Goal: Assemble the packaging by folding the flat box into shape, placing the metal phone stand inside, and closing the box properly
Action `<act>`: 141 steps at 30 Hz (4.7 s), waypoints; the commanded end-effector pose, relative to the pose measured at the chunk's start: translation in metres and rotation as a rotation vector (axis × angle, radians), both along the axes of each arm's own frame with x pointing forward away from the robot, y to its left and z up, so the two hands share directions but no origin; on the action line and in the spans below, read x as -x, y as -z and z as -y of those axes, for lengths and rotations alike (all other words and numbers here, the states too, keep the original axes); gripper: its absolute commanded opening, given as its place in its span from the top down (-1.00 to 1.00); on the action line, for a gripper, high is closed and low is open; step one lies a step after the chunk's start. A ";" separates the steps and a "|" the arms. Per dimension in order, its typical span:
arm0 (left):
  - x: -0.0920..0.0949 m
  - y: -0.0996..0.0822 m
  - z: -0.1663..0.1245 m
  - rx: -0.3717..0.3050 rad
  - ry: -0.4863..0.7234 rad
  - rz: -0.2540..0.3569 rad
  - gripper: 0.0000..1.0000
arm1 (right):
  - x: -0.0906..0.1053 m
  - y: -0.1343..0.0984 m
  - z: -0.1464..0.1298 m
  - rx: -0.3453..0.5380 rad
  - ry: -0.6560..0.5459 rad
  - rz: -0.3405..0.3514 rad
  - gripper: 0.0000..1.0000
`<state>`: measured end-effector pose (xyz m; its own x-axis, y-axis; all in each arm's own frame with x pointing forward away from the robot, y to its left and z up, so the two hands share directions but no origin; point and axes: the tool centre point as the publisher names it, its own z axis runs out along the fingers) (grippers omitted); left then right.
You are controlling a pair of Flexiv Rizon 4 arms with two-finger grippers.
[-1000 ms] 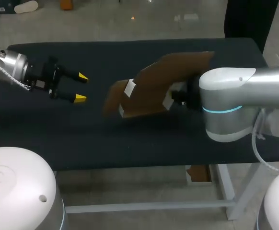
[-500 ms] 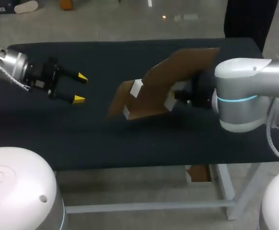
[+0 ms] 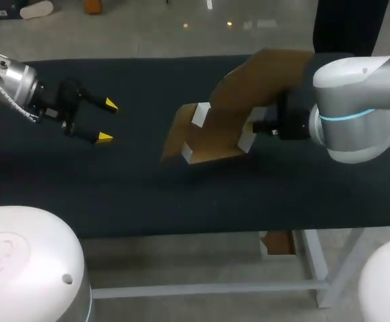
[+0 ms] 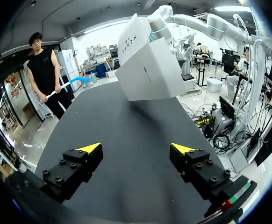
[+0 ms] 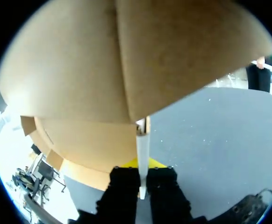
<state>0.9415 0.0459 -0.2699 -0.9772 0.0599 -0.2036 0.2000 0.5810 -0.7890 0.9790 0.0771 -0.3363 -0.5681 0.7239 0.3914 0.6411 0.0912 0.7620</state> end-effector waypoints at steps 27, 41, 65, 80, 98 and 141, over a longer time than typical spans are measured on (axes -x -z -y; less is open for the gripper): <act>0.004 -0.003 -0.006 -0.026 0.006 -0.015 -1.00 | -0.004 -0.001 0.004 0.183 -0.090 -0.296 1.00; 0.007 -0.005 -0.007 -0.076 -0.006 0.015 -1.00 | 0.004 -0.005 0.005 0.267 -0.072 -0.392 1.00; 0.011 -0.003 -0.015 -0.115 -0.034 0.061 -1.00 | 0.020 -0.001 0.011 0.386 -0.009 -0.535 1.00; 0.012 0.004 -0.018 -0.145 -0.053 0.097 -1.00 | 0.034 0.004 0.019 0.466 0.059 -0.668 1.00; 0.010 0.009 -0.018 -0.156 -0.084 0.099 -1.00 | 0.041 0.019 0.021 0.459 0.147 -0.776 1.00; 0.010 0.009 -0.018 -0.156 -0.084 0.099 -1.00 | 0.055 0.036 0.027 0.580 0.233 -0.885 1.00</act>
